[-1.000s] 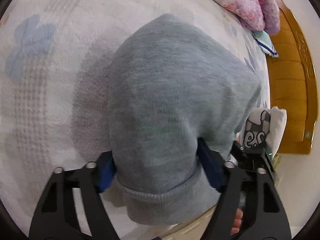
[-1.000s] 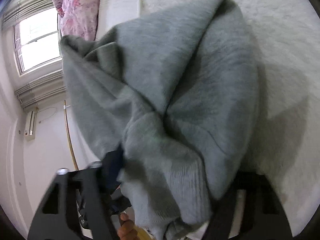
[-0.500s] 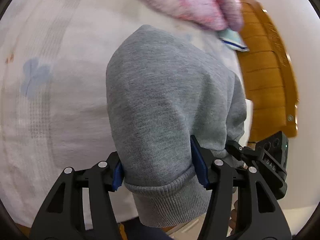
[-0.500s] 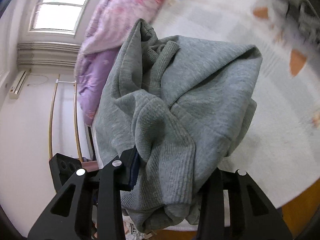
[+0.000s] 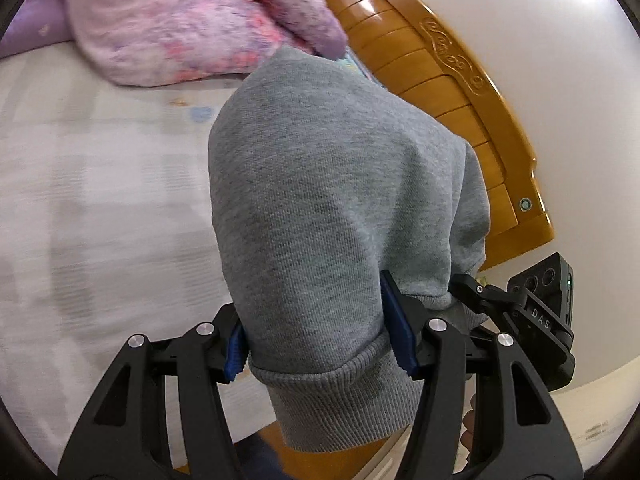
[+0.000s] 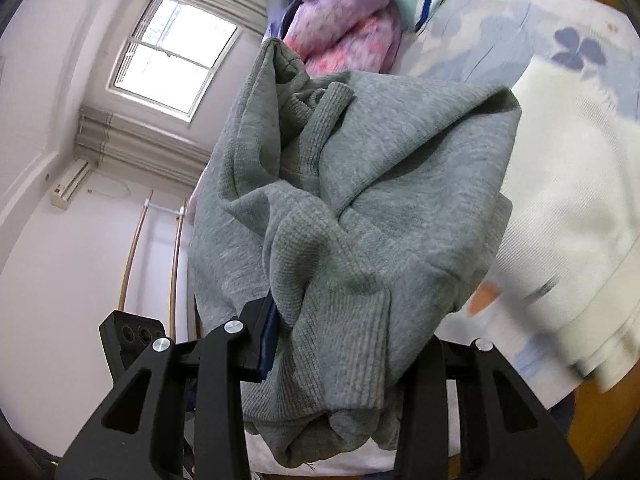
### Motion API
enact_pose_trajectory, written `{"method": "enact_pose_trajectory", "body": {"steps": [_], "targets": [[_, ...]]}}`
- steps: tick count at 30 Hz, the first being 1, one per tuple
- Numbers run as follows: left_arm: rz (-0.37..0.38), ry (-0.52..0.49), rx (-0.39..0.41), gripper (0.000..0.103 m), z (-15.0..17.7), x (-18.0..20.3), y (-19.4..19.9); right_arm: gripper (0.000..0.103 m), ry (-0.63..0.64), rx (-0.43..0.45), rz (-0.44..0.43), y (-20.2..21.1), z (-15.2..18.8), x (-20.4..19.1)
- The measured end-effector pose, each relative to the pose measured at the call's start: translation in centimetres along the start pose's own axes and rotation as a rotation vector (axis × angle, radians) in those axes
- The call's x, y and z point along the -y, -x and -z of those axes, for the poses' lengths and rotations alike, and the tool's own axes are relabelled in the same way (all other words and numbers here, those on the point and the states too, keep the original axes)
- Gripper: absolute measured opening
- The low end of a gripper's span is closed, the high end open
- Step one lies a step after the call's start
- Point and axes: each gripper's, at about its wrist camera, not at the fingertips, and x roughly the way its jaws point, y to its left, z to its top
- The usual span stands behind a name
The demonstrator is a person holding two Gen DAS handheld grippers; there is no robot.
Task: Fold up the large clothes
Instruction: 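Carry the held hoodie bundle with both grippers toward the white folded garment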
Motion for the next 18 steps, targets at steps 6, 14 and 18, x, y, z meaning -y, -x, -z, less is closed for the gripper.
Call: {"method": "enact_pose_trajectory", "body": {"steps": [6, 14, 18], "targets": [[-0.004, 0.047, 0.027, 0.057, 1.0, 7.2, -10.1, 0.035, 0.021, -0.047, -0.002, 3.5, -6.4, 7.7], [-0.094, 0.116, -0.022, 0.058, 3.8, 7.3, -19.7, 0.038, -0.037, -0.182, 0.050, 2.0, -9.6, 16.8], [-0.183, 0.147, -0.124, 0.064, 4.8, 5.7, -23.2, 0.048, -0.167, -0.271, 0.144, 0.0, -9.2, 21.4]]}}
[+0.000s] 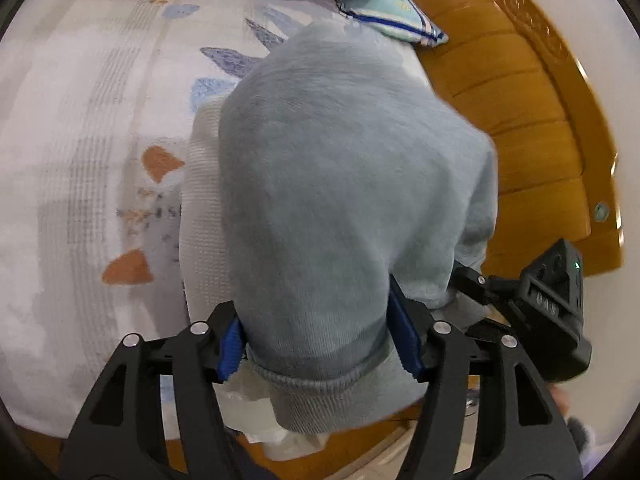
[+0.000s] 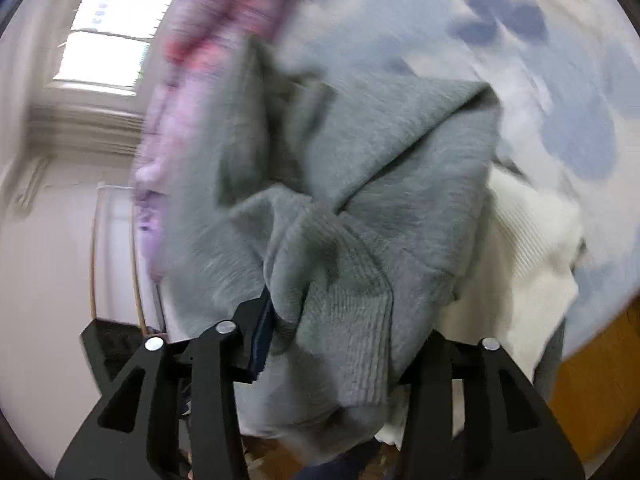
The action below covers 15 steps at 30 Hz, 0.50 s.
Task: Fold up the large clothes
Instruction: 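Carry the held hoodie bundle with both grippers toward the white folded garment, then lower the hoodie bundle onto the white garment and open both grippers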
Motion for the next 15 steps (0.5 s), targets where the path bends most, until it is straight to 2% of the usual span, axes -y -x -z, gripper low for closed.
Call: {"method": "enact_pose_trajectory", "body": {"steps": [2, 3, 5, 7, 10, 11, 12, 15], "targets": [[-0.002, -0.019, 0.006, 0.066, -0.1, 0.4, 0.4, 0.052, -0.010, 0.001, -0.018, 0.7, 0.0, 0.4], [-0.008, -0.015, 0.009, 0.071, -0.2, 0.4, 0.6, 0.056, -0.006, 0.001, -0.002, 1.3, -0.1, 0.3], [-0.038, -0.009, 0.025, 0.072, -0.7, 0.6, 1.7, 0.057, -0.002, -0.012, 0.033, 2.5, -0.3, 0.6], [-0.047, -0.020, 0.042, 0.073, -1.1, 0.7, 3.3, 0.057, 0.026, -0.030, 0.098, 3.9, -0.1, 0.2], [-0.071, -0.064, 0.113, 0.073, -2.3, 1.8, 6.7, 0.057, 0.159, -0.011, 0.239, 6.3, 0.3, -1.5], [-0.059, -0.097, 0.127, 0.073, -2.6, 2.5, 7.6, 0.055, 0.201, 0.000, 0.255, 7.2, 1.1, -3.0], [-0.060, -0.120, 0.139, 0.074, -2.7, 3.4, 8.2, 0.044, 0.255, 0.013, 0.250, 7.8, 1.5, -4.3], [-0.104, -0.206, 0.142, 0.075, -4.0, 5.3, 8.1, 0.024, 0.392, -0.013, 0.207, 7.2, 2.9, -7.3]]}}
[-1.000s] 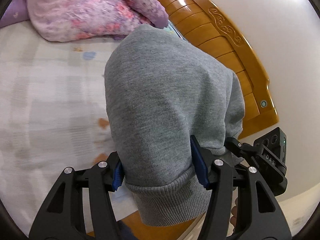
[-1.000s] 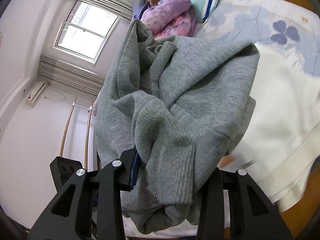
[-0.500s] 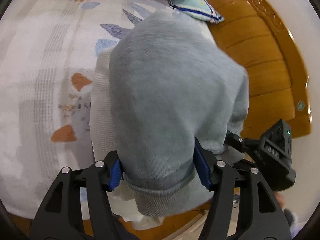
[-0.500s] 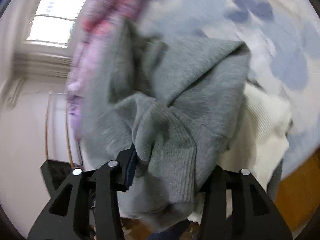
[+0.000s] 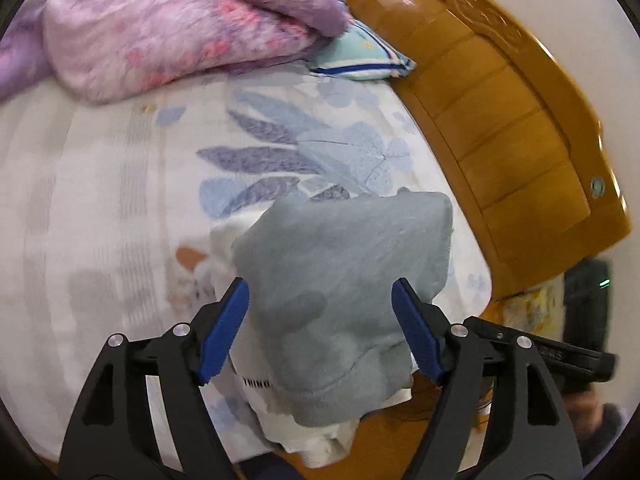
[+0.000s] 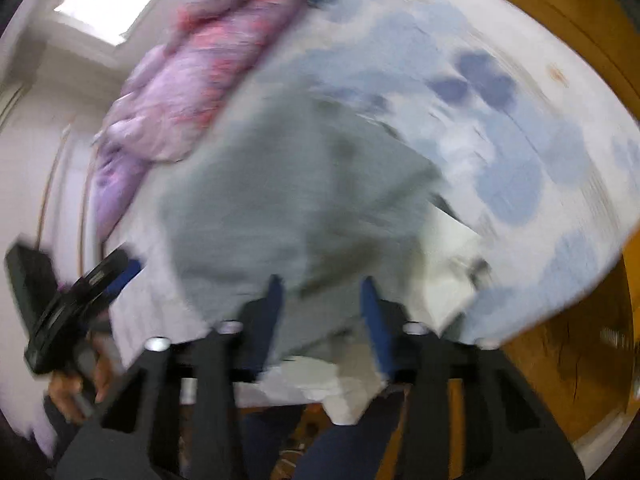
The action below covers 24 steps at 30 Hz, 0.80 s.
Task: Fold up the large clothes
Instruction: 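Lower the hoodie bundle onto the white garment and open both grippers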
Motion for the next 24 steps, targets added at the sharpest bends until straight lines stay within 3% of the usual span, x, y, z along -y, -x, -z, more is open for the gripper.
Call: {"method": "enact_pose_trajectory", "body": {"steps": [4, 6, 10, 12, 17, 18, 24], "targets": [[-0.066, -0.036, -0.112, 0.075, -1.6, 0.3, -4.8, 0.018, 0.117, -0.078, 0.057, -4.9, -0.2, -2.0], [-0.127, -0.065, -0.115, 0.079, -1.6, 0.1, -6.3, 0.016, 0.104, -0.106, 0.096, -8.1, -0.5, -0.8], [-0.148, -0.102, -0.154, 0.080, -2.2, 0.3, -7.9, 0.016, 0.006, -0.111, 0.100, -9.8, -0.9, 0.7], [-0.147, -0.109, -0.152, 0.080, -2.1, 0.4, -7.6, 0.017, 0.025, -0.120, 0.127, -9.5, -0.9, 0.0], [-0.092, 0.009, -0.115, 0.083, -1.1, -1.8, -4.5, 0.020, 0.058, -0.128, 0.195, -7.7, -0.6, -1.4], [-0.087, 0.033, -0.107, 0.085, -0.7, -2.5, -3.5, 0.025, 0.068, -0.115, 0.209, -7.0, -0.2, -2.2], [-0.150, 0.188, -0.098, 0.090, 2.9, -8.8, 1.0, 0.039, 0.176, -0.082, 0.290, -7.1, 1.4, -8.2]]}}
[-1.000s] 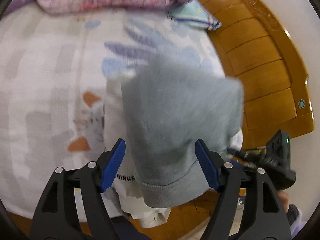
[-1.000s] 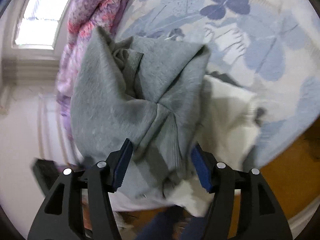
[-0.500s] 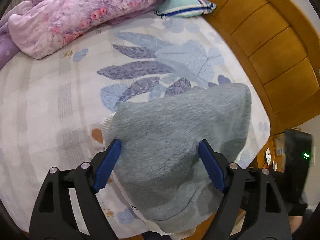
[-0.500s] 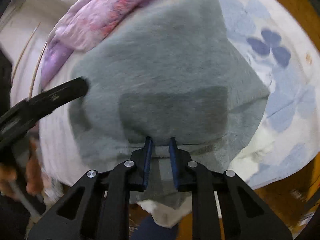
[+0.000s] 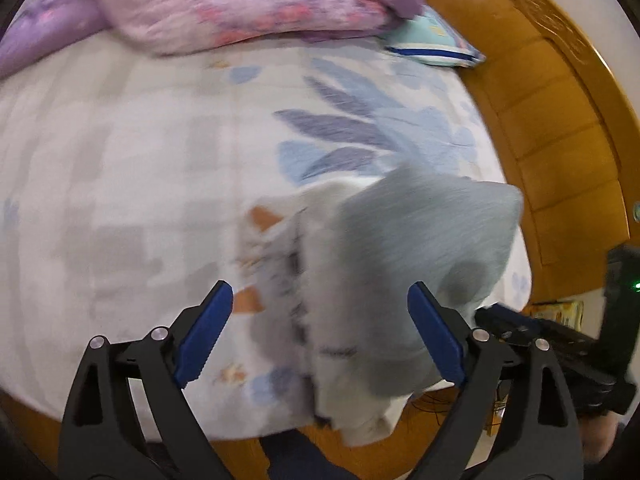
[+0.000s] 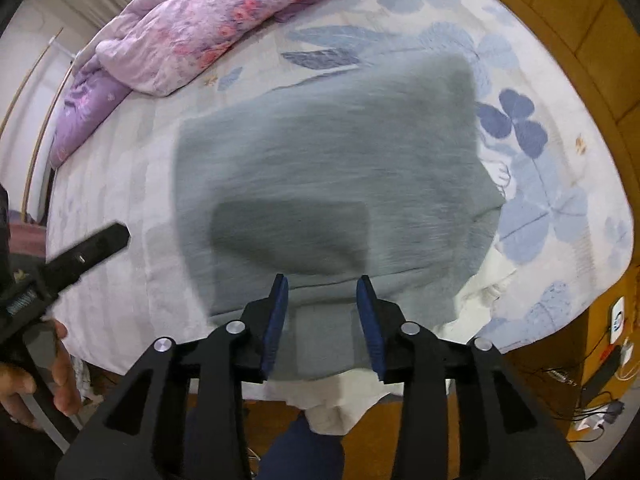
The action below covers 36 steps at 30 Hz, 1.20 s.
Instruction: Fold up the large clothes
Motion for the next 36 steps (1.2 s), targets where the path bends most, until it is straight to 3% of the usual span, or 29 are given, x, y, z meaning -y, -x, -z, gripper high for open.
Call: {"method": "enact_pose_trajectory", "body": {"steps": [1, 6, 10, 12, 19, 23, 32, 36], "targets": [[0.003, 0.023, -0.005, 0.090, 0.4, -1.1, 0.2, 0.041, 0.027, 0.007, 0.008, 0.1, 0.1, -1.4], [0.010, 0.100, -0.040, 0.091, 2.2, -6.3, 1.2, 0.067, 0.126, 0.019, 0.111, -0.1, 0.5, -8.3], [0.021, 0.096, -0.040, 0.092, 3.2, -10.2, 3.0, 0.074, 0.172, 0.025, 0.206, -0.5, 1.5, -14.0], [0.034, 0.080, -0.035, 0.094, 3.5, -12.0, 4.2, 0.083, 0.168, 0.037, 0.241, -0.5, 2.1, -16.5], [0.045, -0.013, -0.001, 0.094, 3.7, -18.0, 9.1, 0.089, 0.142, 0.102, 0.373, 0.8, 4.3, -24.3], [0.057, -0.063, 0.013, 0.094, 4.0, -20.2, 12.1, 0.091, 0.119, 0.134, 0.408, 2.0, 5.4, -27.8], [0.033, -0.066, 0.085, 0.096, 4.9, -21.4, 17.7, 0.093, 0.121, 0.203, 0.432, 6.2, 7.4, -31.7], [0.003, -0.087, 0.159, 0.096, 5.4, -20.7, 21.0, 0.093, 0.133, 0.250, 0.438, 8.4, 8.1, -32.7]]}}
